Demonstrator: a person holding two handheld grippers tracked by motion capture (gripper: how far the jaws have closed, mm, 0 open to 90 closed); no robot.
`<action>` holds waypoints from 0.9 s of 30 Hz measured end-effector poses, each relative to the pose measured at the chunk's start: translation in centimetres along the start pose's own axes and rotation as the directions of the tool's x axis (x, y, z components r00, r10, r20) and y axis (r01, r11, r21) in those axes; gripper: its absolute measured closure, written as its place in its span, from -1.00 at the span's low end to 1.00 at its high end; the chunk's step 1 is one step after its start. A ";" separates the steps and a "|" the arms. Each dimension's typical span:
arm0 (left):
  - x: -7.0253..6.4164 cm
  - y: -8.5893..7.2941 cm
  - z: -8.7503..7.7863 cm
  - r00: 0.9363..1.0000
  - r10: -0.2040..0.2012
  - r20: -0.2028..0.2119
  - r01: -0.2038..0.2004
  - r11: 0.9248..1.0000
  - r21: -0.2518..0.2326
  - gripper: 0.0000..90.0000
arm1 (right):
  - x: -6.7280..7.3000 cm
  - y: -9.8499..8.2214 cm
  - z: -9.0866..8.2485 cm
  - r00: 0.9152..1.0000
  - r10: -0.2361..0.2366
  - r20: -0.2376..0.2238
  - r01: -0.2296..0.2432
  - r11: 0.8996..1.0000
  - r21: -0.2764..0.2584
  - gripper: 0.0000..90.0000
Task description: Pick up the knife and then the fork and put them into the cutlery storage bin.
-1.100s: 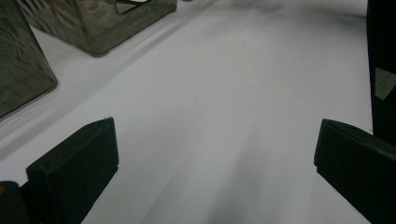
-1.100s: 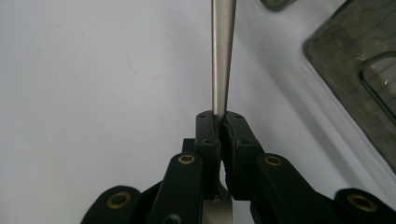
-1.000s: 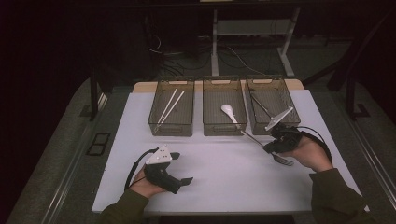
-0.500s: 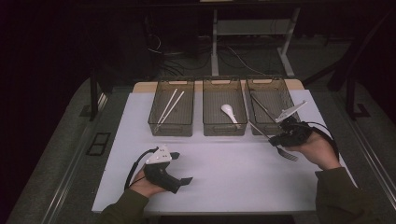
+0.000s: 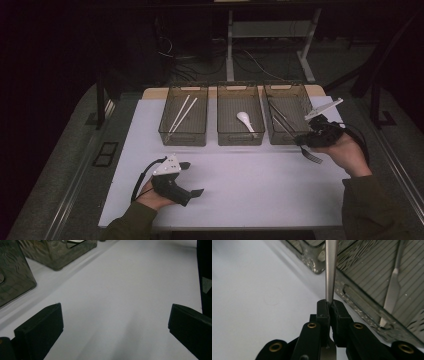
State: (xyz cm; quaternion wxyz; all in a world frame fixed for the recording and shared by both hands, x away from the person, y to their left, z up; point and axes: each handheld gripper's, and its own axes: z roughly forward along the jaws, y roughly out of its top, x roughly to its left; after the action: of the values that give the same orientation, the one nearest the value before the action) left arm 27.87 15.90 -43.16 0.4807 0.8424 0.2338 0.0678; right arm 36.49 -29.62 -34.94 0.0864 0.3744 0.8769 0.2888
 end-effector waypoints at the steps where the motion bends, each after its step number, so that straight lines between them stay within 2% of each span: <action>1: 0.0 0.0 0.0 1.000 0.000 0.001 0.000 1.000 0.000 -1.00 | -0.1 0.1 -0.1 1.000 0.001 0.002 -0.001 1.000 -0.004 0.88; 7: -0.3 0.0 0.2 1.000 0.007 0.007 -0.007 1.000 0.005 -1.00 | -0.8 0.9 -0.5 1.000 0.017 0.007 -0.017 0.999 -0.030 0.88; 14: -0.3 0.0 0.3 1.000 0.008 0.007 -0.008 1.000 0.006 -1.00 | -1.8 2.0 -0.7 0.999 0.027 0.039 -0.026 0.999 -0.025 0.88; 27: -0.3 0.0 0.2 1.000 0.004 0.006 -0.004 1.000 0.004 -1.00 | -4.2 3.7 -0.7 0.993 0.083 0.081 -0.079 0.995 -0.053 0.88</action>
State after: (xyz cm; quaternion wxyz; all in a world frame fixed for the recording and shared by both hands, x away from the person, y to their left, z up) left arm 27.66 15.59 -43.20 0.4798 0.8439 0.2309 0.0656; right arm 41.47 -30.88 -32.48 0.1205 0.4191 0.8491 0.2979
